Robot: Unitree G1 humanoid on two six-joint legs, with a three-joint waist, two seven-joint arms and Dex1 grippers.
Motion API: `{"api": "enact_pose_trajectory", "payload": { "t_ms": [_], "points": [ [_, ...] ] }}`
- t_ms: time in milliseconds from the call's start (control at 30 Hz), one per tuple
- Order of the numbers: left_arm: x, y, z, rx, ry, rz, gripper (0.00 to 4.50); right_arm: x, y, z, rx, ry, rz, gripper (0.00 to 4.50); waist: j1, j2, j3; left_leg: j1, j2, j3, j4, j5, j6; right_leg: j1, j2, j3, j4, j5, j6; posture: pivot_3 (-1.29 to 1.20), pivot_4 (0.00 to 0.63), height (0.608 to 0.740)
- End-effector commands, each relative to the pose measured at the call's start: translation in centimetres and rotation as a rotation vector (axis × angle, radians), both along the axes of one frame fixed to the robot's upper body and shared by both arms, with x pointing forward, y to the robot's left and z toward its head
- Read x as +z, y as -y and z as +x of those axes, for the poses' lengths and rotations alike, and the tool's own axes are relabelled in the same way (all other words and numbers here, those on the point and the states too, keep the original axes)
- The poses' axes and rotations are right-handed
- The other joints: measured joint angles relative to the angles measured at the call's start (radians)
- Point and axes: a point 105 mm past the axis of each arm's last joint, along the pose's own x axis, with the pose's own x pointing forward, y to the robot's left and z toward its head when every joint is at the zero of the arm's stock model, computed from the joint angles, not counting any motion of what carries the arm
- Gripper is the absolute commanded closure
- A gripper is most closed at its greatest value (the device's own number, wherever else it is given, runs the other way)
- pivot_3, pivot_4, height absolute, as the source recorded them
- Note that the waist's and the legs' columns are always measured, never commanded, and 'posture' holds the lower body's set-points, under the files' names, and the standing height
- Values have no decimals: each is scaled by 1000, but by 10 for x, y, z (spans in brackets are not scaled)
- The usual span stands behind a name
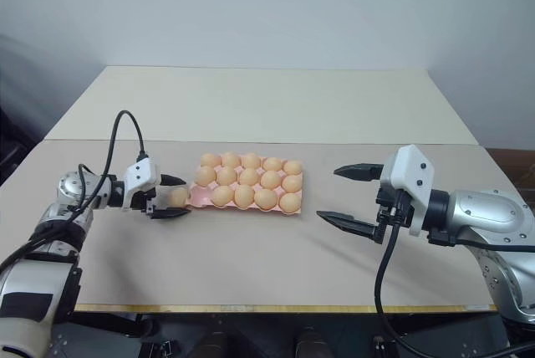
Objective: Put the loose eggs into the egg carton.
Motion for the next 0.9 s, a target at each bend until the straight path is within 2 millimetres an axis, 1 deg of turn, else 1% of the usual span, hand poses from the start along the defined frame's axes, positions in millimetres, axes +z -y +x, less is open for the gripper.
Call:
{"api": "enact_pose_trajectory", "payload": {
  "t_ms": [33, 100, 133, 300, 400, 467, 533, 600, 667, 800, 900],
  "points": [
    [2, -5, 2, 15, 22, 21, 1601, 12, -1, -3, 10, 54, -2, 0, 0, 0, 0, 0, 0, 0, 0, 0, 0, 0, 0, 0, 0, 0, 0, 0, 150, 740],
    [1, -7, 0, 14, 15, 20, 2101, 12, -1, -3, 11, 54, -3, 0, 0, 0, 0, 0, 0, 0, 0, 0, 0, 0, 0, 0, 0, 0, 0, 0, 150, 740],
    [1, -9, -1, 16, 14, 22, 2158, 12, -1, -3, 11, 54, -3, 0, 0, 0, 0, 0, 0, 0, 0, 0, 0, 0, 0, 0, 0, 0, 0, 0, 150, 740],
    [2, -23, -10, 4, -3, 63, 2158, 12, -1, -2, 12, 53, -2, 0, -10, 0, 0, 0, 0, 0, 0, 0, 0, 0, 0, 0, 0, 0, 0, 0, 150, 740],
    [15, -42, -21, -15, -24, 109, 2158, 12, 0, -1, 9, 55, 3, 0, -18, 0, 0, 0, 0, 0, 0, 0, 0, -1, 0, 1, 1, 0, 0, 0, 150, 740],
    [24, -48, -24, -22, -18, 118, 2158, 11, 0, -1, 9, 56, 2, 0, -17, 0, 0, 0, 1, 0, 0, 0, 0, -1, 1, 1, 1, 0, 0, 0, 150, 740],
    [38, -43, -23, -41, 21, 61, 2158, 10, -1, -1, 9, 57, 5, 0, -8, 0, 0, 0, 1, 0, 0, 0, 0, -1, 0, 0, 1, 0, 0, 0, 150, 740],
    [50, -31, -21, -64, 41, -34, 2158, 10, -2, 0, 9, 60, 10, 0, 4, 0, 0, 0, 1, 0, 0, 0, 0, 0, 0, -1, 1, 0, 0, 0, 150, 740],
    [57, -19, -20, -85, 47, -105, 2158, 10, -3, 1, 9, 63, 11, 0, 15, 0, 0, 0, 1, 0, 0, 0, 0, 0, 0, -1, 0, 0, 0, 0, 150, 740],
    [66, 15, -13, -119, 80, -231, 2158, 12, -4, 0, 17, 71, 8, 0, 21, 0, 0, -1, 1, 0, 0, 0, 0, -1, 0, -1, 0, 0, 0, 0, 150, 740],
    [61, 29, -11, -135, 69, -240, 2158, 13, -4, -1, 15, 74, 8, 0, 20, 0, 0, -1, 0, -1, 1, 0, 0, 0, 0, -1, 0, 0, 0, 0, 150, 740]
  ]
}}
